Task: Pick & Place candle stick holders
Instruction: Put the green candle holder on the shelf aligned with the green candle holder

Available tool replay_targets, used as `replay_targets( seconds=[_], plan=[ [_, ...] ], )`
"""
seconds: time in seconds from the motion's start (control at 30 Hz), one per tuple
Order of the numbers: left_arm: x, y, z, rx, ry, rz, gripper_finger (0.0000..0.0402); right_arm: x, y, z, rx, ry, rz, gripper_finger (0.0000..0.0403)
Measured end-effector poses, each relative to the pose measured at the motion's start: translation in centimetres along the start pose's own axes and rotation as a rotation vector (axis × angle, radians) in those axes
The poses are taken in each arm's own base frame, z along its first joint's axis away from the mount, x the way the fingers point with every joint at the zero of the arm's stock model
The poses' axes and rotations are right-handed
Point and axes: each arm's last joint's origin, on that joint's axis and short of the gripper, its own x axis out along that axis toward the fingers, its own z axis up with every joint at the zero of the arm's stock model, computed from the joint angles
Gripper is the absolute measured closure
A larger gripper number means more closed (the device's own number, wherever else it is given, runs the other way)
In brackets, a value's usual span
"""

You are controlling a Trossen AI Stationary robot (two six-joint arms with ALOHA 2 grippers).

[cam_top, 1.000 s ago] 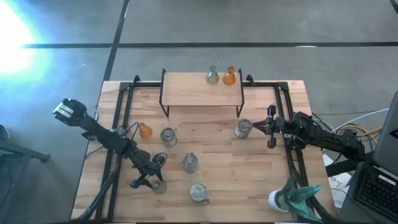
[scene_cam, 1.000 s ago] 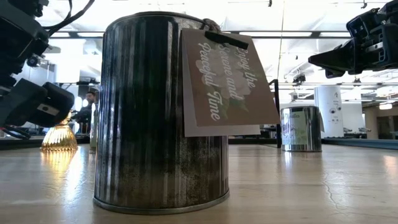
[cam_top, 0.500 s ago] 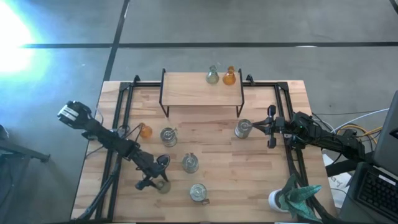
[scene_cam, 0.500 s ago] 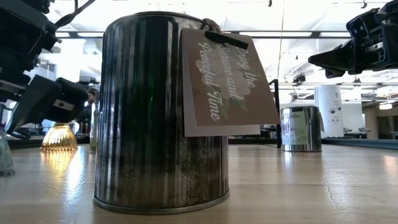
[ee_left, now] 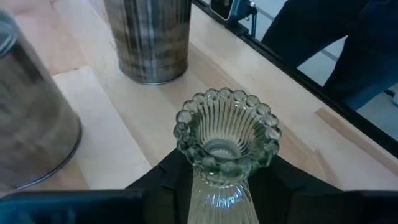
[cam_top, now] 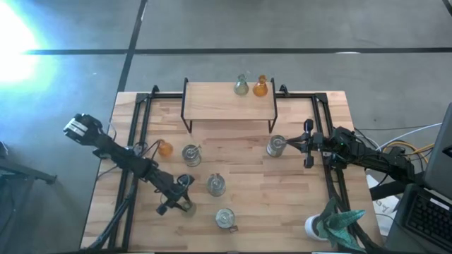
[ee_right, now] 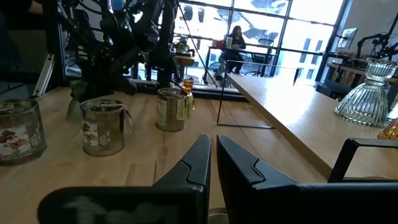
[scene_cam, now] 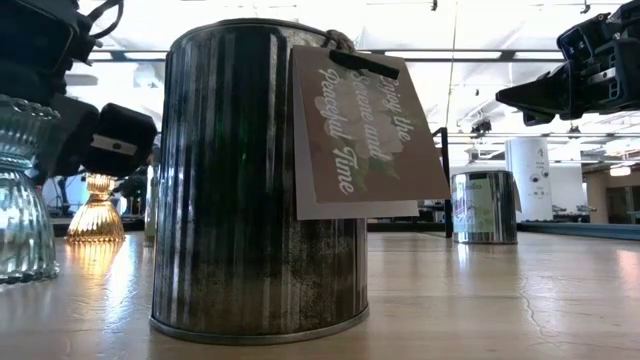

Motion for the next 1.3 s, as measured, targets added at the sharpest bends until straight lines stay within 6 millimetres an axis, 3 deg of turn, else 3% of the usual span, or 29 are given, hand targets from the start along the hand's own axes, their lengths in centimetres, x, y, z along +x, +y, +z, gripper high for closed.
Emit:
replay_targets(
  seconds=[0.3, 0.7, 1.07, 1.3],
  plan=[
    [-2.2, 0.5, 0.7, 0.000, -0.008, 0.122, 0.0276, 0.0, 0.0, 0.0, 0.000, 0.000, 0.000, 0.0381],
    [-8.2, 3.5, 4.4, -0.025, -0.177, 0.390, 0.0275, 0.0, 0.0, 0.0, 0.000, -0.001, 0.000, 0.0381],
    [-15.7, 8.5, 11.3, -0.048, -0.290, 0.738, 0.0275, 0.0, 0.0, 0.0, 0.000, -0.001, 0.000, 0.0381],
    [-20.9, 13.5, 16.1, -0.145, -0.350, 0.913, 0.0275, 0.0, 0.0, 0.0, 0.000, -0.001, 0.000, 0.0381]
  ],
)
